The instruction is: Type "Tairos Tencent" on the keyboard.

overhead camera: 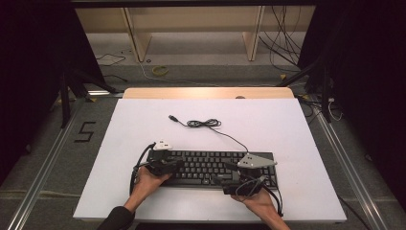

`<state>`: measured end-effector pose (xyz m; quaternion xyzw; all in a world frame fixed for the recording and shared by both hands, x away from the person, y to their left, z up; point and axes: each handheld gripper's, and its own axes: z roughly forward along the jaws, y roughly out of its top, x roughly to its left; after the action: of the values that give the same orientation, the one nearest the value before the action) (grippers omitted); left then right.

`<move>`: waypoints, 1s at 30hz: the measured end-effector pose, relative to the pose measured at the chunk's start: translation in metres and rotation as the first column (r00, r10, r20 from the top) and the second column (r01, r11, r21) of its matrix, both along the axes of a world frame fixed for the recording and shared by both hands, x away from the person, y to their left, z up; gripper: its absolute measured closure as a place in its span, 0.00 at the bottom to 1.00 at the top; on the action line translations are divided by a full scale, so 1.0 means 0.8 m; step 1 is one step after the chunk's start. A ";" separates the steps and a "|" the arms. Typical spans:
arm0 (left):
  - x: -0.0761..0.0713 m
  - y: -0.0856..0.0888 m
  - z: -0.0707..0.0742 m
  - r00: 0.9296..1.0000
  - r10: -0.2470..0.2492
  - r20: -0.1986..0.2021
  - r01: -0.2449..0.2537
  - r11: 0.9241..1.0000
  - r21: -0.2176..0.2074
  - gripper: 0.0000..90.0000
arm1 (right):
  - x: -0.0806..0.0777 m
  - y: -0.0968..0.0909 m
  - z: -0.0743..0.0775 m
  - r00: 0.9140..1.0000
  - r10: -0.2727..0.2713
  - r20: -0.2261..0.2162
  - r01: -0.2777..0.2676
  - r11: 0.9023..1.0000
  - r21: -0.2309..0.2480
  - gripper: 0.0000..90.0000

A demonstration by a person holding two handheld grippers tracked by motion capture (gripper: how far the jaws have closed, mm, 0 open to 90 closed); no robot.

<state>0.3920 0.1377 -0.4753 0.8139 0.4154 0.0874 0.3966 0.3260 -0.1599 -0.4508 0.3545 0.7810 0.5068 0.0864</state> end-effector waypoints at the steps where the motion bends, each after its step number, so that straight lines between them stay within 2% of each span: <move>1: 0.001 0.000 0.000 1.000 -0.002 0.000 0.002 1.000 0.003 0.99 | 0.000 -0.001 0.000 1.000 0.000 0.001 0.000 1.000 -0.001 0.31; 4: 0.002 -0.003 -0.002 1.000 0.005 -0.010 -0.005 1.000 0.018 0.99 | -0.002 -0.002 -0.001 1.000 -0.001 -0.001 0.001 1.000 -0.001 0.31; 6: 0.001 -0.004 -0.003 1.000 0.011 -0.010 -0.010 1.000 0.007 0.99 | -0.002 -0.002 -0.001 1.000 -0.001 -0.001 0.001 1.000 -0.003 0.31; 17: 0.001 -0.002 -0.002 1.000 0.015 -0.007 -0.015 1.000 0.012 0.99 | -0.003 -0.003 -0.001 1.000 -0.003 -0.001 0.003 1.000 -0.004 0.31; 30: -0.006 0.016 0.017 0.999 0.038 0.010 -0.038 0.997 -0.061 0.85 | -0.003 -0.008 0.001 1.000 -0.013 0.005 0.013 1.000 0.004 0.31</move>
<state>0.3875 0.1503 -0.4618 0.7930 0.4311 0.0868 0.4216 0.3239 -0.1662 -0.4500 0.3586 0.7775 0.5085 0.0910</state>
